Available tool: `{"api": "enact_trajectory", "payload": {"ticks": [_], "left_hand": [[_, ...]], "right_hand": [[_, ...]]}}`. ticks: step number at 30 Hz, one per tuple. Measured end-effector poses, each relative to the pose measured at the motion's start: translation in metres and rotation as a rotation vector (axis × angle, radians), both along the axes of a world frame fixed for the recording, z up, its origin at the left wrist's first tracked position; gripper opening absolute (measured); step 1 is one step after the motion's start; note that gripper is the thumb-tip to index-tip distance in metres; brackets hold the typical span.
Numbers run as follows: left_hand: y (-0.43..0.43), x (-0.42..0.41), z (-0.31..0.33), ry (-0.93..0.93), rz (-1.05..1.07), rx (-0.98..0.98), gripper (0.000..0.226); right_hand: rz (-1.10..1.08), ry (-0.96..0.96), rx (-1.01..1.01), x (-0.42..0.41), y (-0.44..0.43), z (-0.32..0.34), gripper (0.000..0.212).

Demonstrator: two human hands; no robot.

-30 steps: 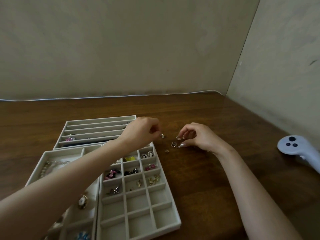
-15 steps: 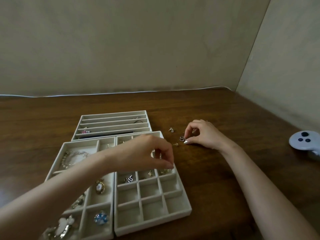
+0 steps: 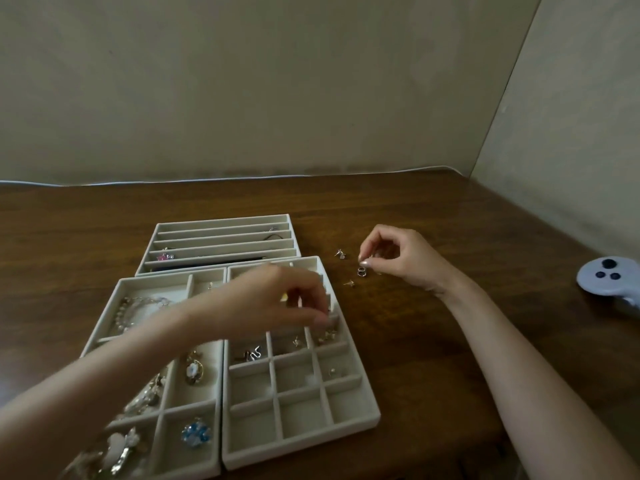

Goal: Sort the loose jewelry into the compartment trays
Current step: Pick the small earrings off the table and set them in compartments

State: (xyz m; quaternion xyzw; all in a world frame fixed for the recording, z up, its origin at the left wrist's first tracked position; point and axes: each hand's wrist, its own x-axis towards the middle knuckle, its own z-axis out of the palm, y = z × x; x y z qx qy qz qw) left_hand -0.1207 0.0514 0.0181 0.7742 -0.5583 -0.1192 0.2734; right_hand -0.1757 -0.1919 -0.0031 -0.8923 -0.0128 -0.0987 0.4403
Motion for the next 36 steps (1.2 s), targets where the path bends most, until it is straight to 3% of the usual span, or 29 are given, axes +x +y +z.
{"api": "enact_trajectory", "payload": {"ticks": [3, 6, 12, 15, 19, 25, 31, 36], "left_hand": [[0.011, 0.019, 0.003, 0.083, 0.138, -0.116, 0.008], [0.019, 0.028, -0.002, 0.186, 0.237, -0.234, 0.012], [0.023, 0.027, -0.012, 0.227, 0.253, -0.241, 0.011], [0.024, 0.026, -0.015, 0.188, 0.244, -0.235, 0.010], [0.025, 0.026, -0.018, 0.173, 0.243, -0.230, 0.010], [0.024, 0.023, -0.019, 0.120, 0.238, -0.222, 0.004], [0.024, 0.024, -0.019, 0.092, 0.232, -0.220, 0.005], [0.025, 0.023, -0.019, 0.089, 0.225, -0.224, 0.005]], "right_hand": [[0.294, 0.072, 0.142, -0.011, 0.019, 0.013, 0.012], [0.539, 0.222, 0.150, -0.017, 0.038, 0.015, 0.015], [0.680, 0.308, 0.053, -0.019, 0.043, 0.021, 0.033], [0.543, 0.211, 0.102, -0.020, 0.040, 0.021, 0.022], [0.187, -0.005, 0.135, -0.014, 0.032, 0.016, 0.006], [-0.314, -0.138, -0.260, -0.002, 0.010, 0.001, 0.006], [-0.564, -0.004, -0.356, -0.002, -0.021, 0.001, 0.012], [-0.527, 0.199, -0.327, -0.004, -0.027, 0.000, 0.015]]}}
